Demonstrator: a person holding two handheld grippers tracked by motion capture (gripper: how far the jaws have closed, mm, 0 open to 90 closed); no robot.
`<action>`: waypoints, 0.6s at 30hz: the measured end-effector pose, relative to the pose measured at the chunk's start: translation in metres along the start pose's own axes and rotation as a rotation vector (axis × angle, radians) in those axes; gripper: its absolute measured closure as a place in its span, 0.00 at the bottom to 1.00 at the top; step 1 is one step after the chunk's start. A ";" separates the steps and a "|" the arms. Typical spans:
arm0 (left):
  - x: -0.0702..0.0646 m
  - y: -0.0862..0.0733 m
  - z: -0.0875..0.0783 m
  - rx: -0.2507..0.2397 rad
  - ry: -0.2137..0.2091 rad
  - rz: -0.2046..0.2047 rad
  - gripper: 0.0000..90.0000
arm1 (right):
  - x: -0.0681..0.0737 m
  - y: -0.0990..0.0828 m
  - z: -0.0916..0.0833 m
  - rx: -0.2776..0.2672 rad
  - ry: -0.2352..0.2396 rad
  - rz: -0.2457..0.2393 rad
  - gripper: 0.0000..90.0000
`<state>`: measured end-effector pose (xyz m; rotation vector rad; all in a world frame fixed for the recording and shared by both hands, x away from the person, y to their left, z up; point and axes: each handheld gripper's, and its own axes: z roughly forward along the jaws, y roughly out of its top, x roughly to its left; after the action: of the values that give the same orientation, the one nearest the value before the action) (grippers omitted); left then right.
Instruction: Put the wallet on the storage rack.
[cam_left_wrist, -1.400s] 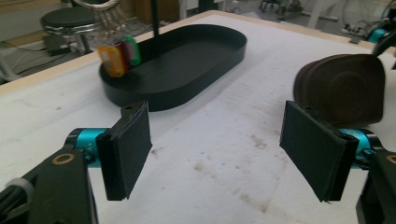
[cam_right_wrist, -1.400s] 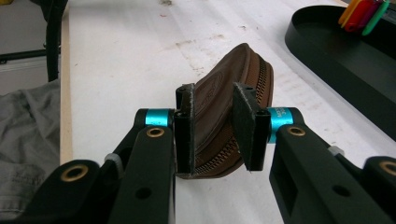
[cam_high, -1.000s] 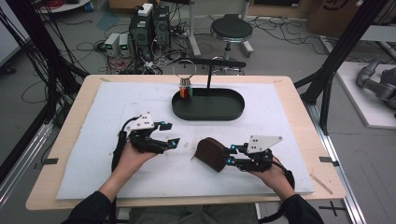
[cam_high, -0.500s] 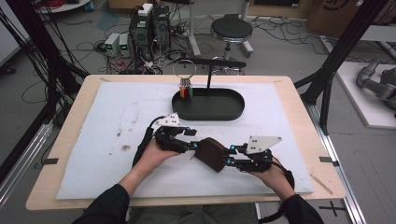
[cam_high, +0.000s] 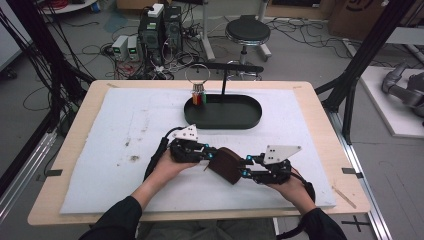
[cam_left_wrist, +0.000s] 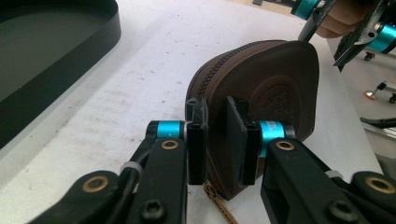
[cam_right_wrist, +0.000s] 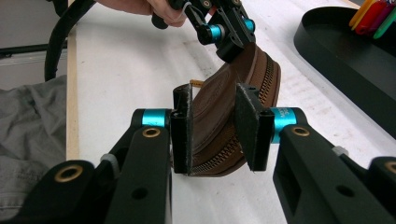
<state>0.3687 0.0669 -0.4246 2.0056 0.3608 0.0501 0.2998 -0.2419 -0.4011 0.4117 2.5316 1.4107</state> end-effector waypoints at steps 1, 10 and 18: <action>-0.001 -0.001 -0.001 -0.006 0.006 0.001 0.89 | 0.000 0.000 0.000 0.000 0.002 -0.001 0.74; -0.013 -0.009 -0.010 -0.032 0.023 0.060 0.91 | -0.003 0.000 -0.002 -0.030 -0.022 0.058 0.52; -0.023 -0.012 -0.013 -0.036 0.046 0.054 0.92 | -0.011 -0.003 0.007 0.001 -0.005 0.138 0.40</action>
<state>0.3413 0.0770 -0.4262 1.9810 0.3328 0.1362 0.3115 -0.2415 -0.4063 0.6003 2.5432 1.4528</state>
